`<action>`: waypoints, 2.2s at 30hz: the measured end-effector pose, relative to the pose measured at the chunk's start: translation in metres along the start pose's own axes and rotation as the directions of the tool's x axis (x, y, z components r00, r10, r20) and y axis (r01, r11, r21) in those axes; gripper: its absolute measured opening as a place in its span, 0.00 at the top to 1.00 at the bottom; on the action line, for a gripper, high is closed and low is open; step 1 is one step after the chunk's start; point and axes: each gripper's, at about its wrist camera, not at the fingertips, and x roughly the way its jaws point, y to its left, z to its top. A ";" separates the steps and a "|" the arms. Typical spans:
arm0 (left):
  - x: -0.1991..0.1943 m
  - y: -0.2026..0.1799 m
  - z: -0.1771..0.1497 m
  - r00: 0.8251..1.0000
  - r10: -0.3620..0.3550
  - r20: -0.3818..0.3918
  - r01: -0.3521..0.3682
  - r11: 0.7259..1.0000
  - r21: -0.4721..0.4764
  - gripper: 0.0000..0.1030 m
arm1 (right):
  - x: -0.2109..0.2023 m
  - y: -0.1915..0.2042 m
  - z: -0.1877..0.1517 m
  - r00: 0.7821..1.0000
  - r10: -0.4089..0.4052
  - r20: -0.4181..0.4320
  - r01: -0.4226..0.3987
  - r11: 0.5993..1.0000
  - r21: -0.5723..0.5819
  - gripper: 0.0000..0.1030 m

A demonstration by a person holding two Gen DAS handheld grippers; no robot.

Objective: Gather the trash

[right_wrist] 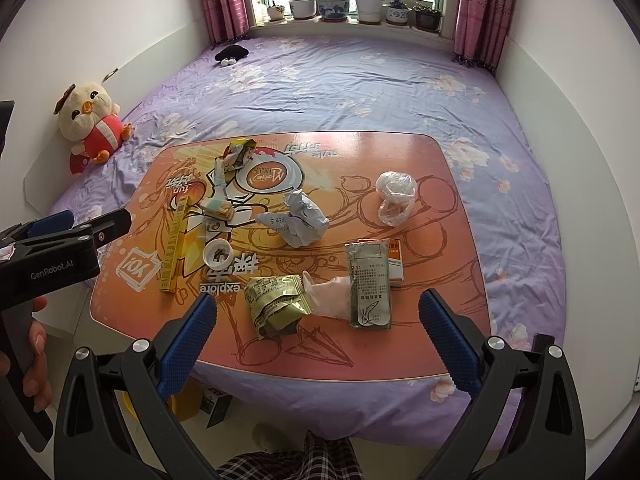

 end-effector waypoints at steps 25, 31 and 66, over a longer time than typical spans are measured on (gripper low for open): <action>-0.001 0.002 0.000 1.000 -0.006 -0.005 0.006 1.000 -0.006 0.05 | 0.001 0.005 -0.002 1.000 0.022 -0.010 -0.022 1.000 -0.001 0.03; -0.001 0.003 0.000 1.000 -0.004 -0.004 0.004 1.000 -0.006 0.05 | 0.001 0.005 -0.002 1.000 0.024 -0.010 -0.024 1.000 -0.002 0.03; 0.011 0.011 -0.013 0.999 -0.012 -0.036 0.011 1.000 -0.025 0.05 | -0.004 0.002 -0.011 0.999 0.048 0.026 -0.047 0.999 -0.021 0.03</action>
